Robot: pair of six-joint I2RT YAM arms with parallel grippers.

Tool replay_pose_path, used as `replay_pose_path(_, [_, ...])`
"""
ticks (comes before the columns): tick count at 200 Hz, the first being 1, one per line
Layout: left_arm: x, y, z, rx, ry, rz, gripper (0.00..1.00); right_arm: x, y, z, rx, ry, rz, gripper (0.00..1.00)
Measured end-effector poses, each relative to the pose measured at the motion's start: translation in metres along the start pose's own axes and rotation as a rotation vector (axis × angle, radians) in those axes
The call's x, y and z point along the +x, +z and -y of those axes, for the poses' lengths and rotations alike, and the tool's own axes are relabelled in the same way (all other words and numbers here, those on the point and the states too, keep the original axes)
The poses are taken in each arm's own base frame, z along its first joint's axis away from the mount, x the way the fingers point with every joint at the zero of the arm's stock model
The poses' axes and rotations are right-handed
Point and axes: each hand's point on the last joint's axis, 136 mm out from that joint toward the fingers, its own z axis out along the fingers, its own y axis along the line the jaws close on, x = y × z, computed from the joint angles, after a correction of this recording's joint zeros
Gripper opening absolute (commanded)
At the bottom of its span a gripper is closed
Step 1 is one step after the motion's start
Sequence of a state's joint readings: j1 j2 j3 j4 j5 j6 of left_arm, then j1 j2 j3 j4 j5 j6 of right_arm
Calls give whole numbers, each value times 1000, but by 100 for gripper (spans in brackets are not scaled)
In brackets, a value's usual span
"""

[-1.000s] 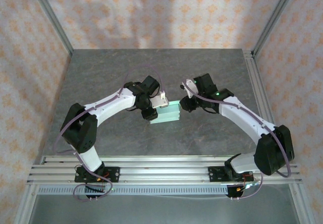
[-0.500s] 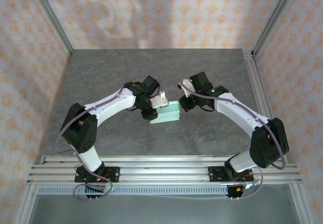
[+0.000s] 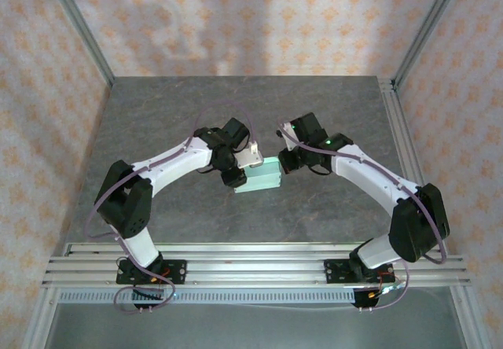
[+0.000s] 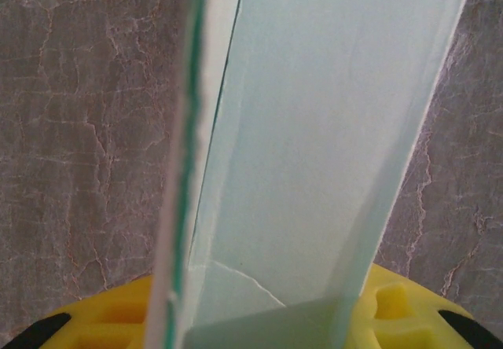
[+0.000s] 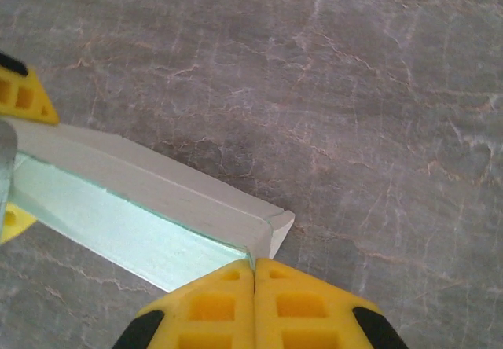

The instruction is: Fold the paper box

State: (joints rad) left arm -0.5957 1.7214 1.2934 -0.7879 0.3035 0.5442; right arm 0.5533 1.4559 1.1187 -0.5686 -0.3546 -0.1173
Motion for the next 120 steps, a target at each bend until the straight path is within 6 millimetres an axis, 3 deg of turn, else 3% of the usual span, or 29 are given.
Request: replay_pose_path(120, [-8,2,3,-14,2,-5,34,2,-4,5,119,348,31,0])
